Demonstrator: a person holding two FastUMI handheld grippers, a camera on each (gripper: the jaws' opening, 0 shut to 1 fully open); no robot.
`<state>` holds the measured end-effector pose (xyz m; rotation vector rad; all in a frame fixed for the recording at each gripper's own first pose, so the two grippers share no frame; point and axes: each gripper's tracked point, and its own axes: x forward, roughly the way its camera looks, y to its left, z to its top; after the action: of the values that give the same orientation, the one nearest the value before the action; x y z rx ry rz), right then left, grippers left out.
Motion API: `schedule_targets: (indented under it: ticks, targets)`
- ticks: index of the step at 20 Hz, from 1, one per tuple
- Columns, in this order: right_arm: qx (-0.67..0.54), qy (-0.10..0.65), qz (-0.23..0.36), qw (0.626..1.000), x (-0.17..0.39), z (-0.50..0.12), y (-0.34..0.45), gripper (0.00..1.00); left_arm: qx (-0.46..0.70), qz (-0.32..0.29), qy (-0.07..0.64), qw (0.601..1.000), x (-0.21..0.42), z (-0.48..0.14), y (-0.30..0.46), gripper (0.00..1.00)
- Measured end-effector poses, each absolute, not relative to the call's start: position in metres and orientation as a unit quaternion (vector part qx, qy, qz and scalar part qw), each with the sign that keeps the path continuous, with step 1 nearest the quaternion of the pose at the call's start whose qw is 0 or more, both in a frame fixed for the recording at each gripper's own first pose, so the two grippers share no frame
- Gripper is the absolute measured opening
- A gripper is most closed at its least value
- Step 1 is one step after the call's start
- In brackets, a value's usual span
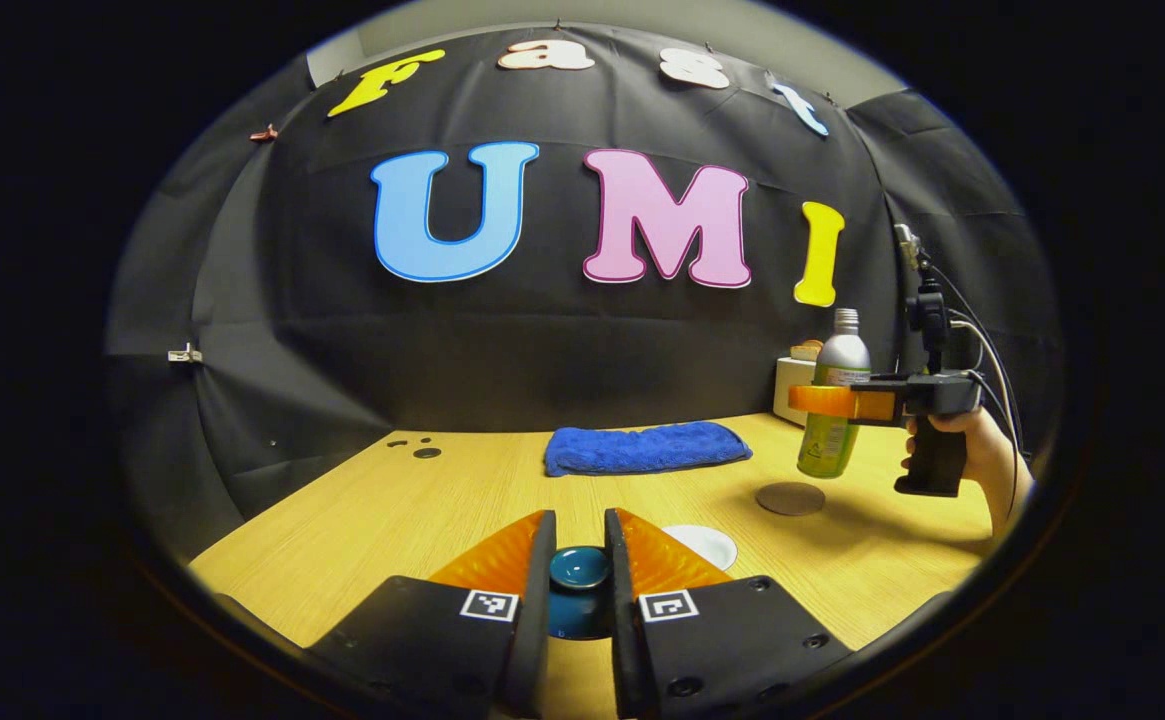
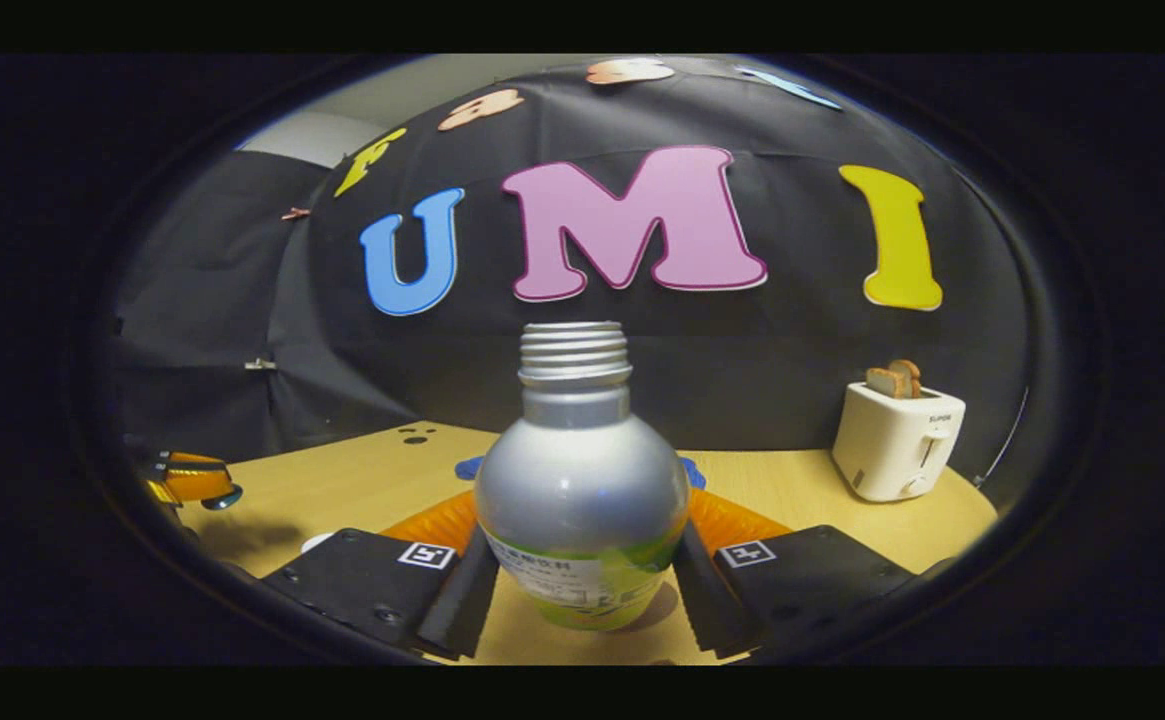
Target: Open the teacup lid with one hand, grasp the water bottle and pour water into the teacup with the other hand; after pouring, place the water bottle on the coaster and then close the teacup lid.
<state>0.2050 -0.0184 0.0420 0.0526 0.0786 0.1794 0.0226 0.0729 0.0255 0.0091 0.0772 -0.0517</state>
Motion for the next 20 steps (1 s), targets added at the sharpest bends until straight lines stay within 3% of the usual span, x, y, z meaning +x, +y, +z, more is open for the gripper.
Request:
schedule_targets:
  ticks: [12,17,20]
  targets:
    - [0.056,0.068,0.050,0.995,0.236,-0.008,-0.042,0.82,-0.006,-0.029,0.050,0.998,0.032,0.014,0.071,0.30]
    - [0.022,0.062,0.050,0.997,0.237,-0.012,-0.035,0.84,-0.007,-0.032,0.056,0.998,0.029,0.008,0.071,0.33]
    - [0.005,0.067,0.051,0.996,0.238,-0.018,-0.030,0.84,-0.005,-0.029,0.054,0.998,0.026,0.009,0.073,0.30]
